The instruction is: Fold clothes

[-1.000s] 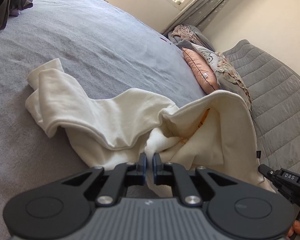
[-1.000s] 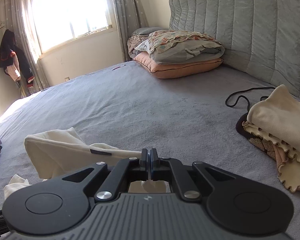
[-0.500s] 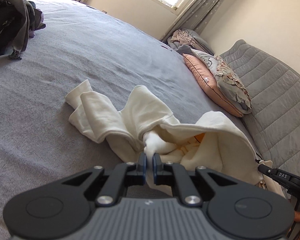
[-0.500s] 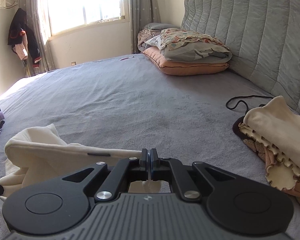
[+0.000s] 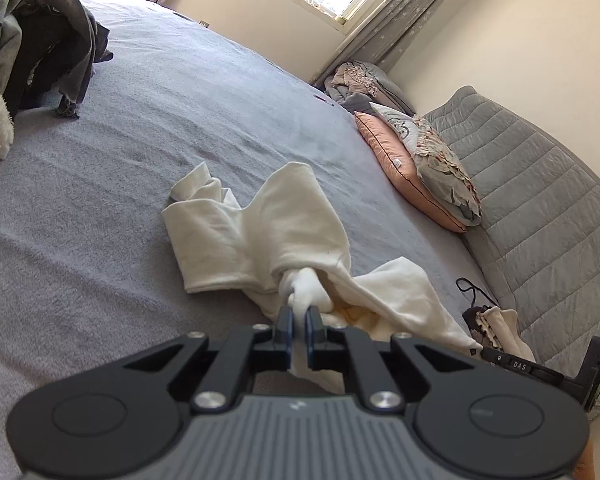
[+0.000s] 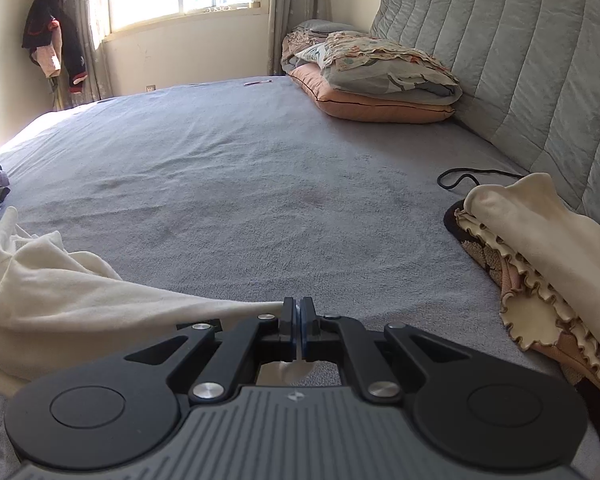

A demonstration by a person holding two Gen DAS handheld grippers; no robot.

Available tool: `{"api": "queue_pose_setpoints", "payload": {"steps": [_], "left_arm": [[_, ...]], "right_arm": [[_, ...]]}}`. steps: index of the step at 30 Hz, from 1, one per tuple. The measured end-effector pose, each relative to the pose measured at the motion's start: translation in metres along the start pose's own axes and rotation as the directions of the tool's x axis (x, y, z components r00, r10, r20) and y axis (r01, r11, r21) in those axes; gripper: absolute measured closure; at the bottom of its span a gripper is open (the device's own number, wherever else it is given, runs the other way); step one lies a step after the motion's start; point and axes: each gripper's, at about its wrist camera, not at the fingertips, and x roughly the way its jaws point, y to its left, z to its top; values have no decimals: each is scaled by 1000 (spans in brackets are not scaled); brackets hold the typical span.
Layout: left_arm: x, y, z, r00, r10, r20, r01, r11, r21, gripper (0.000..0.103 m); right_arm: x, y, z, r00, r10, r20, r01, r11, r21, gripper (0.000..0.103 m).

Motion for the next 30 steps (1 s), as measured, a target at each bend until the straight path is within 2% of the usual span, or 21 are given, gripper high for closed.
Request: {"api": "queue_pose_setpoints", "payload": {"steps": [5,9,11,12,13,14,15,16,21,24,26,30], "left_arm": [[-11,7,-4,999,-6,-52,7,1000,22,96],[-4,12,-12,996,28,-88,-21,996,84,95],[-1,12,-15,994,46,-95,-35,993,114,92],[1,12,-15,993,55,-100,-42,991,128,86],[4,12,-16,992,64,-106,-48,989,141,71],[6,12,-16,992,68,-109,-51,987,151,62],[8,12,-15,991,71,-111,-53,986,160,51],[11,12,-15,991,72,-112,-53,985,164,49],[29,16,-5,989,74,-130,-56,989,137,47],[39,21,9,991,47,-122,-38,997,70,47],[46,23,18,993,24,-116,-21,999,26,47],[61,26,32,995,18,-95,-19,1000,-5,49]], "right_arm": [[7,12,-12,996,24,-92,-30,997,-67,100],[9,25,-17,989,66,-134,-81,990,-112,98],[7,29,-16,987,95,-129,-109,988,-105,95],[5,31,-15,986,111,-123,-124,987,-103,95],[4,33,-13,985,126,-117,-138,985,-99,91],[2,35,-12,984,140,-111,-151,984,-96,87],[0,38,-10,983,157,-101,-166,982,-93,76],[-1,43,-9,980,174,-92,-182,978,-97,68],[-11,66,-1,964,259,-53,-264,957,-122,62],[-17,79,3,950,309,-31,-311,940,-138,61],[-20,89,6,937,349,-27,-349,926,-146,61],[-24,113,9,903,430,-24,-427,888,-172,61]]}}
